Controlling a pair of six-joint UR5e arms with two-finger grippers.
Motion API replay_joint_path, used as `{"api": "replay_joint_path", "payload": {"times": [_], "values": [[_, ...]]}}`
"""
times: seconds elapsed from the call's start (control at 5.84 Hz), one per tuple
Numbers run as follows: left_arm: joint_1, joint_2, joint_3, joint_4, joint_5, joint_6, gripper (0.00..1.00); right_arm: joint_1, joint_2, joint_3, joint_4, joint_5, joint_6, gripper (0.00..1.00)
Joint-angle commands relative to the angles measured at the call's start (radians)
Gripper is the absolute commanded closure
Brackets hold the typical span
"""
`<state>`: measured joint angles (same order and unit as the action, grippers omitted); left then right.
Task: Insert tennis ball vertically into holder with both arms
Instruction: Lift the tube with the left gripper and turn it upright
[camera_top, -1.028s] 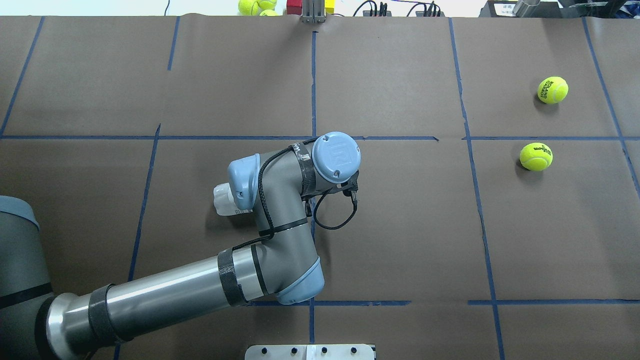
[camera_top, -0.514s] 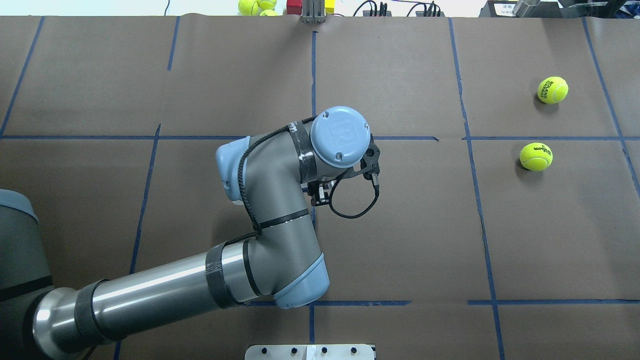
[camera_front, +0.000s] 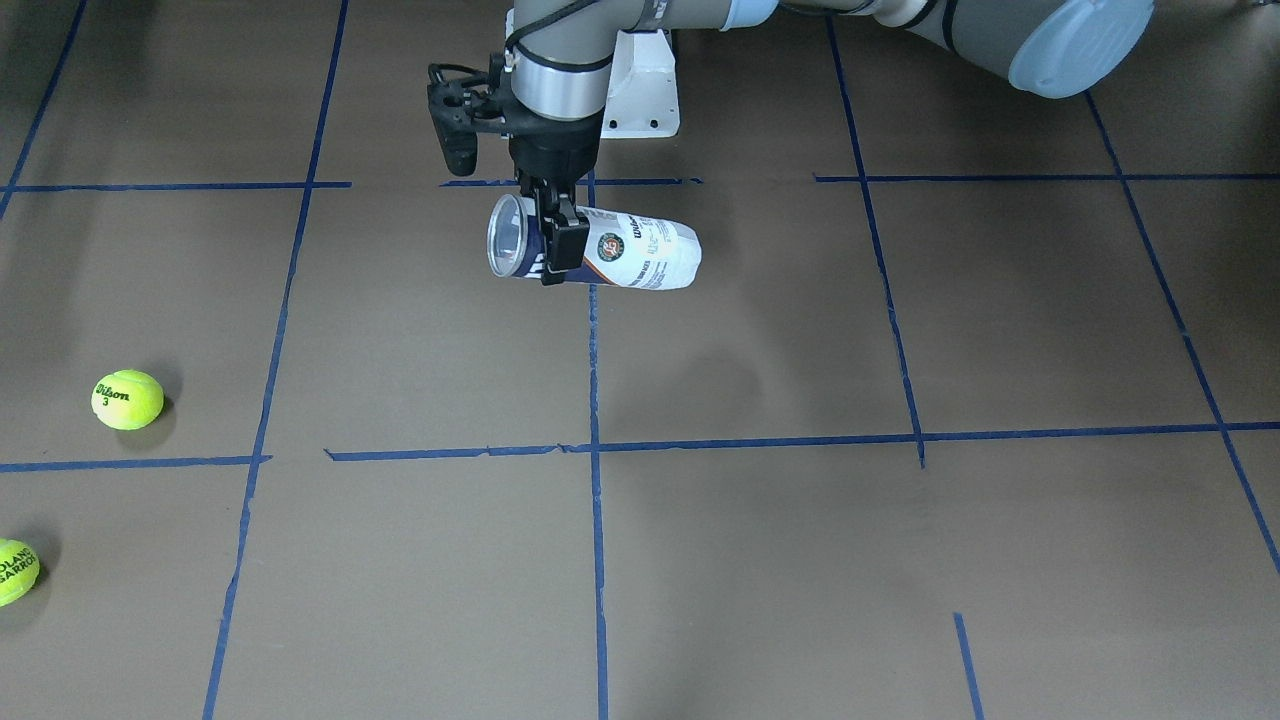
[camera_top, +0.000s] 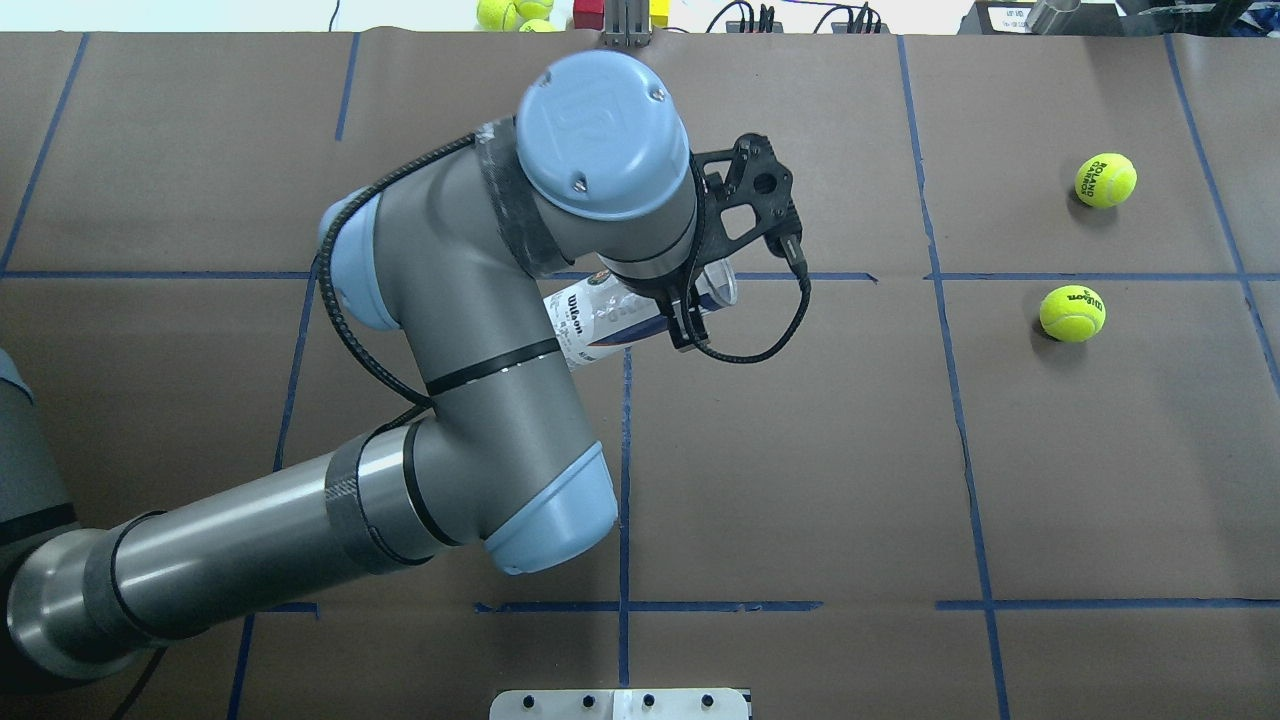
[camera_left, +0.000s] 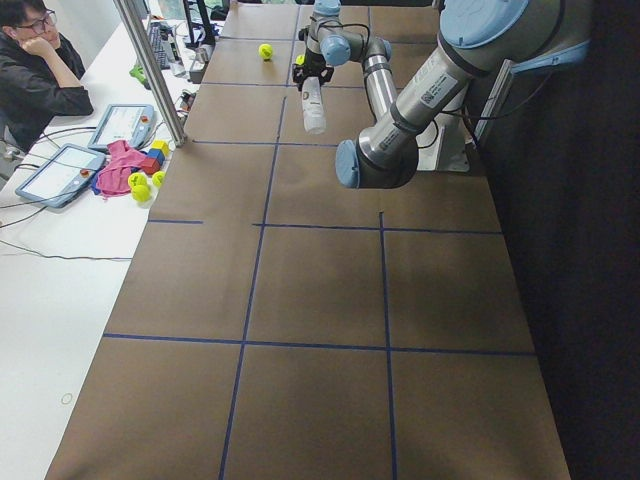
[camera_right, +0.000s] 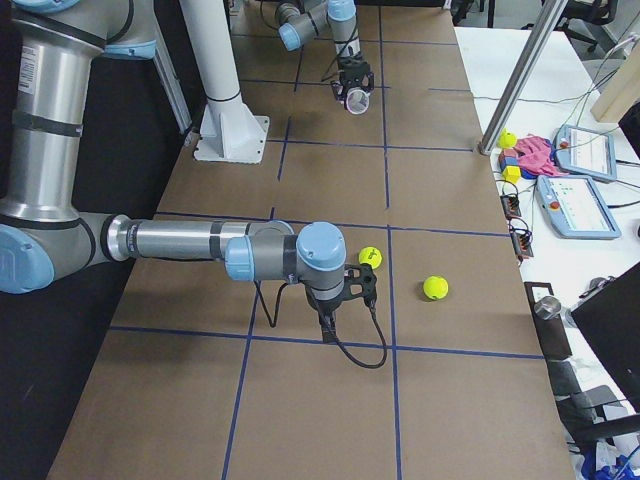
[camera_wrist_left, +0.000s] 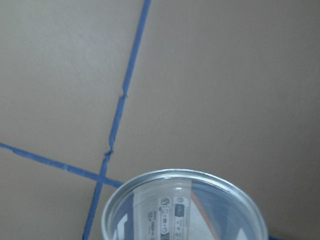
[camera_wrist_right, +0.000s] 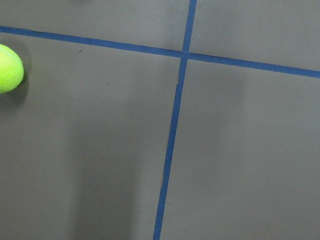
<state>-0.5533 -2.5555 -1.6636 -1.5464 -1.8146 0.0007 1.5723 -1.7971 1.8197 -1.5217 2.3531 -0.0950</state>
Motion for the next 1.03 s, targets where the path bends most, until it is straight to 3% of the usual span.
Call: {"api": "replay_joint_path", "payload": {"times": [0.0, 0.17, 0.51, 0.86], "values": [[-0.016, 0.047, -0.008, -0.270, -0.029, -0.100, 0.35, 0.000, 0.001, 0.000, 0.000, 0.000, 0.000, 0.00], [-0.013, 0.128, -0.007, -0.505, -0.029, -0.182, 0.34, 0.000, -0.001, 0.000, 0.000, 0.000, 0.000, 0.00], [-0.008, 0.262, 0.002, -0.859, -0.026, -0.232, 0.34, 0.000, 0.001, 0.000, 0.000, 0.000, 0.001, 0.00], [-0.004, 0.296, 0.085, -1.164, 0.003, -0.289, 0.34, 0.000, 0.001, 0.001, 0.000, 0.000, 0.001, 0.00]]}}
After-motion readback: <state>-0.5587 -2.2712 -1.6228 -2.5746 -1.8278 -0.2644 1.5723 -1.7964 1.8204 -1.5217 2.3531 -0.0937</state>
